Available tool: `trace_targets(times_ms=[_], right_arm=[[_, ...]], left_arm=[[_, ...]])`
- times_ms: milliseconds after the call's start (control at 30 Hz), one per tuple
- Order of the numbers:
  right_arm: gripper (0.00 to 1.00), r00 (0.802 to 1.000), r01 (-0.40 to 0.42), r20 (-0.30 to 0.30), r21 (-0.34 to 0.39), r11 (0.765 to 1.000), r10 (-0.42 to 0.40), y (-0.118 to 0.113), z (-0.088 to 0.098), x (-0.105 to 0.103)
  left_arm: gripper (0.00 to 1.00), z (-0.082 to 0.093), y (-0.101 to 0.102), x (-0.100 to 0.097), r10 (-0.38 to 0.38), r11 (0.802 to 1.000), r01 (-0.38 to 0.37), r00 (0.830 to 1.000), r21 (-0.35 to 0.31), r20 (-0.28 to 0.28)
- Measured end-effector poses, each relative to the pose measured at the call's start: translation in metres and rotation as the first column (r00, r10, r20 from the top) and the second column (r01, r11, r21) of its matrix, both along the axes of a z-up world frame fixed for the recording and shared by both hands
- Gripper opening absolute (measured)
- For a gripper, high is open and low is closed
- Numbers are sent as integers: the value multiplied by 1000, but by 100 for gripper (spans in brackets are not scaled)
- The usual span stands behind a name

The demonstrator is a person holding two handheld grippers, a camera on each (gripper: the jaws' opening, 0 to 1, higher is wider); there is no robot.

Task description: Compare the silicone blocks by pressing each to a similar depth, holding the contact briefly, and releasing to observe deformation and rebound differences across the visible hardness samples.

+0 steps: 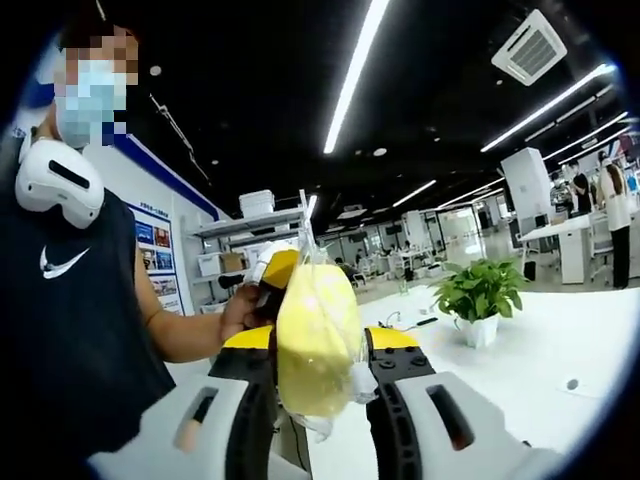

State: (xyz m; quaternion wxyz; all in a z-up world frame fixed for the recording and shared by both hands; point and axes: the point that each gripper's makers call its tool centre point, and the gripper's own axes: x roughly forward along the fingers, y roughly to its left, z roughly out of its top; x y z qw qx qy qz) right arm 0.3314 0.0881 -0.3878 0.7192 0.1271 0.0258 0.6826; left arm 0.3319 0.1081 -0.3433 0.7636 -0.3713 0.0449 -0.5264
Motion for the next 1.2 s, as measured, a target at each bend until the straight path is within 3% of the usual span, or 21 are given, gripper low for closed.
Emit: trace_targets(times_ms=[267, 567, 733, 933, 1200], right_arm=[[20, 999, -24, -34, -9, 1000, 23, 1, 2, -1], [7, 999, -35, -32, -77, 996, 33, 0, -3, -1], [4, 998, -36, -46, -85, 996, 32, 1, -7, 0], [2, 998, -54, -20, -98, 994, 52, 0, -7, -3], [1, 999, -42, -29, -134, 990, 38, -5, -18, 4]], left_arm=[[0, 1, -5, -4, 2, 1000, -2, 1000, 14, 10], [0, -4, -2, -4, 8, 999, -9, 1000, 52, 12], [0, -8, 0, -4, 40, 993, -47, 997, 107, 70], [0, -9, -1, -6, 35, 993, -44, 996, 109, 81], [0, -18, -5, 1, 89, 975, -113, 988, 193, 126]])
